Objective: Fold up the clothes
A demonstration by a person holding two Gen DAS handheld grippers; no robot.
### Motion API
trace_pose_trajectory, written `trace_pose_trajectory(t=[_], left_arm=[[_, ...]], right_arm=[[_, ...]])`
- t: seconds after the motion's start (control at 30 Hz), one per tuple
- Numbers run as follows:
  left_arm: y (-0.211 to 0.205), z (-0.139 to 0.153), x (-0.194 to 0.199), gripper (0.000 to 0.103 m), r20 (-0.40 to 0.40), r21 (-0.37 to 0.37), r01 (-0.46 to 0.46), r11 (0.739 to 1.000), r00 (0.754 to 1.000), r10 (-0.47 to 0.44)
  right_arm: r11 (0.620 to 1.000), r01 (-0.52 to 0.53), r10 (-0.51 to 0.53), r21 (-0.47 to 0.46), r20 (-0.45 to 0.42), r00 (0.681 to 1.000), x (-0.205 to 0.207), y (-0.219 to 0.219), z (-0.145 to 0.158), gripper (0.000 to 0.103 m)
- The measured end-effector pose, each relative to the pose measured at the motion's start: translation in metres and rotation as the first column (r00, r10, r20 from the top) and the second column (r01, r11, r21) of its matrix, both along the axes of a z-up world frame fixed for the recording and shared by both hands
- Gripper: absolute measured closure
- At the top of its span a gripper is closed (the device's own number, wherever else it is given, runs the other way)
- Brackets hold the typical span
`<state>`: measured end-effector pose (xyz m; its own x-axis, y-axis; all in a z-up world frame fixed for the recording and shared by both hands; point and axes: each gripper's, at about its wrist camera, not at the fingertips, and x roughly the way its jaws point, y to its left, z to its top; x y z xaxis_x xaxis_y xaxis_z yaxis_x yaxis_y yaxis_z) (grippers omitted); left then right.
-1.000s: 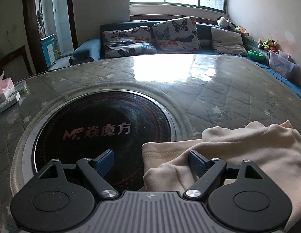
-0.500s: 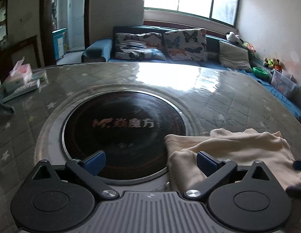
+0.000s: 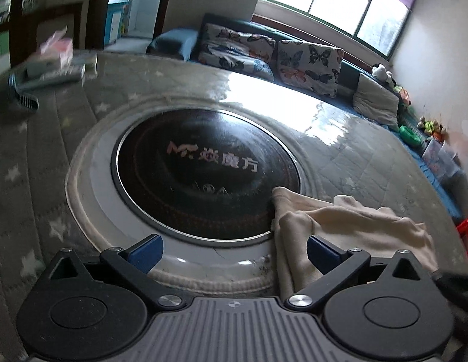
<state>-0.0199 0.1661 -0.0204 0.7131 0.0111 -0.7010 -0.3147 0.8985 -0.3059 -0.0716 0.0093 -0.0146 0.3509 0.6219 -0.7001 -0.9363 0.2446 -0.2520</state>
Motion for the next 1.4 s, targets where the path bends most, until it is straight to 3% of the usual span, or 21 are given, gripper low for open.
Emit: trace_pose_trajectory(t=[0.1, 0.17, 0.27, 0.47, 0.6, 0.8, 0.87, 0.93, 1.03, 1.1, 1.2, 1.4], left_arm=[[0.0, 0.0, 0.0, 0.0, 0.001, -0.058, 0.0, 0.998, 1.0, 0.0], [-0.002, 0.0, 0.001, 0.0, 0.002, -0.094, 0.003, 0.996, 1.0, -0.003], [-0.003, -0.002, 0.003, 0.0, -0.003, -0.167, -0.004, 0.986, 1.0, 0.004], [-0.006, -0.007, 0.01, 0.0, -0.01, -0.344, -0.025, 0.938, 1.0, 0.023], [-0.013, -0.008, 0.016, 0.004, -0.002, -0.416, -0.014, 0.909, 1.0, 0.014], [-0.019, -0.015, 0.021, 0.037, 0.002, -0.462, -0.012, 0.887, 1.0, 0.014], [-0.017, -0.019, 0.022, 0.065, -0.014, -0.47, -0.025, 0.882, 1.0, 0.021], [-0.014, -0.022, 0.022, 0.078, -0.021, -0.466, -0.036, 0.884, 0.999, 0.029], [-0.008, -0.026, 0.02, 0.082, -0.021, -0.48, -0.04, 0.876, 0.999, 0.034], [-0.006, -0.026, 0.019, 0.082, -0.018, -0.482, -0.038, 0.875, 0.999, 0.033], [-0.008, -0.025, 0.019, 0.083, -0.011, -0.463, -0.03, 0.886, 1.0, 0.028], [-0.012, -0.025, 0.016, 0.082, -0.004, -0.448, -0.026, 0.894, 1.0, 0.027]], right_arm=[[0.999, 0.019, -0.018, -0.027, 0.019, 1.0, -0.001, 0.009, -0.008, 0.061], [0.999, 0.043, -0.043, -0.02, 0.013, 0.999, 0.001, 0.009, -0.008, 0.075], [0.996, 0.082, -0.081, 0.024, -0.03, 0.996, 0.009, 0.004, -0.003, 0.086], [0.974, 0.161, -0.138, 0.162, -0.145, 0.98, 0.025, -0.021, 0.022, 0.088], [0.955, 0.193, -0.147, 0.225, -0.205, 0.968, 0.032, -0.043, 0.034, 0.089], [0.949, 0.192, -0.132, 0.251, -0.237, 0.963, 0.029, -0.058, 0.034, 0.089], [0.951, 0.18, -0.12, 0.251, -0.238, 0.964, 0.027, -0.062, 0.031, 0.089], [0.952, 0.177, -0.116, 0.251, -0.24, 0.964, 0.026, -0.064, 0.028, 0.087], [0.936, 0.215, -0.137, 0.278, -0.275, 0.952, 0.031, -0.078, 0.029, 0.083], [0.918, 0.274, -0.191, 0.286, -0.286, 0.939, 0.04, -0.092, 0.028, 0.077], [0.876, 0.394, -0.317, 0.278, -0.284, 0.905, 0.063, -0.118, 0.022, 0.076], [0.746, 0.612, -0.549, 0.262, -0.277, 0.789, 0.108, -0.17, 0.011, 0.075]])
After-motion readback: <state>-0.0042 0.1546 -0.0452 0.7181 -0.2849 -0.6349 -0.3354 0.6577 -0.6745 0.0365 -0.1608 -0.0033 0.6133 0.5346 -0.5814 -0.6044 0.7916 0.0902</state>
